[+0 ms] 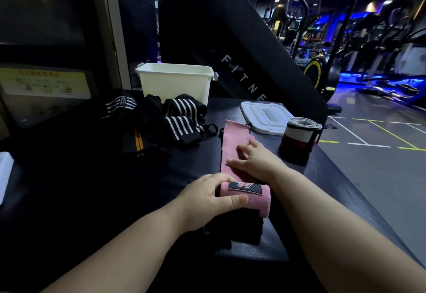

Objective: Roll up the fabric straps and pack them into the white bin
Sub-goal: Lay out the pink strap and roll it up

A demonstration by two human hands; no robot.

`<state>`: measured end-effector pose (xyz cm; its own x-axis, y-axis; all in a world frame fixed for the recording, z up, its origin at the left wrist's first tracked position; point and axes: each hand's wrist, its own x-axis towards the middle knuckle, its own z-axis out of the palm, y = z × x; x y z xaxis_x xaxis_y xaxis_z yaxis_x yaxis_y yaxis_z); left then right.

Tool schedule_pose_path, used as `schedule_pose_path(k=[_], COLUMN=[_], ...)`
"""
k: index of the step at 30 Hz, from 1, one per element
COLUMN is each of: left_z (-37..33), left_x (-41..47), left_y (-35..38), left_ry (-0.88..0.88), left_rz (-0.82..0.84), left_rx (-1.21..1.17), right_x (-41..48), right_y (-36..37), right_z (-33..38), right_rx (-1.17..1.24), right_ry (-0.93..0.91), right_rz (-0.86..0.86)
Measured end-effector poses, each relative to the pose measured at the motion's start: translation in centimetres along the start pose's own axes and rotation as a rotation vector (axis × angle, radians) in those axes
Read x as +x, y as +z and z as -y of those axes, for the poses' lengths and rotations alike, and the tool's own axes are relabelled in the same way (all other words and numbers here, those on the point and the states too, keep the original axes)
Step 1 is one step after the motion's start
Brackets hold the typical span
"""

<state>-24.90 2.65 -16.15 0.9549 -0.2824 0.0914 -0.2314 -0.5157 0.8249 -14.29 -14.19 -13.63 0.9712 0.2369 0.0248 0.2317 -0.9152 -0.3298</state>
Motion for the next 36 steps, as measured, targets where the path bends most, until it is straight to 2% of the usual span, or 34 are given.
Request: schedule_pose_path(k=[3,7,17,24,36], left_z=[-0.1,-0.5,-0.7,-0.6,-1.1], left_x=[-0.1,-0.2,-0.6,-0.7,-0.9], left_y=[0.0,0.0,0.0,0.0,-0.1], left_ry=[0.001,0.009,0.076,0.106,0.128], left_rz=[-0.010,-0.018,-0.028,-0.046,-0.048], left_rx=[0.047,0.065,0.117,0.133,0.134], right_x=[-0.4,-0.6,0.1,0.2,0.6], right_y=[-0.2,-0.4,-0.6,-0.8,-0.9], right_z=[-0.3,-0.1,0.1,0.1,-1.0], right_rx=[0.059,0.087,0.048,0.002,0.123], right_ry=[0.087,0.168,0.313,0.279,0.321], right_rz=[-0.193,-0.248,-0.159,-0.200,-0.267])
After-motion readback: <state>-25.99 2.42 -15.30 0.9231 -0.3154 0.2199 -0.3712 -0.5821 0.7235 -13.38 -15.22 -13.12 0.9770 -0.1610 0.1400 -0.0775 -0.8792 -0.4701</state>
